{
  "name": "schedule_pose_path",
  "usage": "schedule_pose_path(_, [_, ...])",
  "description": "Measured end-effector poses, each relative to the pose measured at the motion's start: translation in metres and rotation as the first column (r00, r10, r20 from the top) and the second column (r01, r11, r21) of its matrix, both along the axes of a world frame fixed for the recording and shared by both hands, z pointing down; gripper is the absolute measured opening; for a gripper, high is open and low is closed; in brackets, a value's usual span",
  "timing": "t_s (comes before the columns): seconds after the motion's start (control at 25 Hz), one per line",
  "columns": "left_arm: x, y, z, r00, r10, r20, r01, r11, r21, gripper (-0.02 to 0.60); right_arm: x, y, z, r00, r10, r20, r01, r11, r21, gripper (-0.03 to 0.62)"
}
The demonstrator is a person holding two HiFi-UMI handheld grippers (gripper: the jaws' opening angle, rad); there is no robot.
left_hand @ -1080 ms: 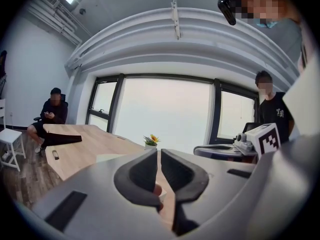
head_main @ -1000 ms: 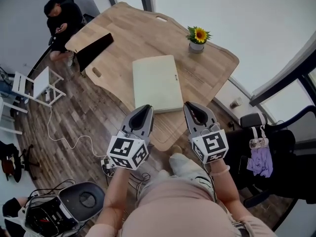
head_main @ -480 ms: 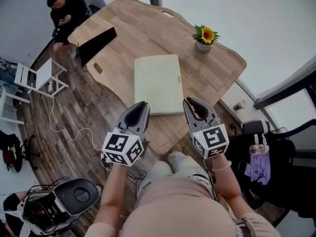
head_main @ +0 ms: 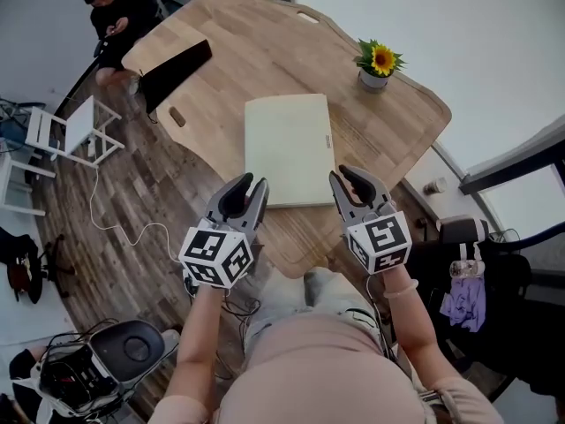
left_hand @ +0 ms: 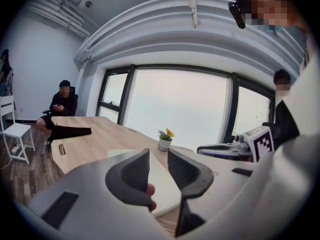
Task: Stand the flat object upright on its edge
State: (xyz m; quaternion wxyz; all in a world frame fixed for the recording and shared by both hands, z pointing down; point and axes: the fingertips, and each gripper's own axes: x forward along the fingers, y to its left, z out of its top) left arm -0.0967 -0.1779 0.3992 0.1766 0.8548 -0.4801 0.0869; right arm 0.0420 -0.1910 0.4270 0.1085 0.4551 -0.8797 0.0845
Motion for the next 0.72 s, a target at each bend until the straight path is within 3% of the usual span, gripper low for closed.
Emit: schedule_pose_path(0.72, [-0.044, -0.081, 0.061, 0.999, 0.044, -0.016, -0.046, 0.985, -0.166, 0.146, -0.020, -0.068, 0.051, 0.998, 0.046, -0.049, -0.051, 0.992, -0.113, 0.092])
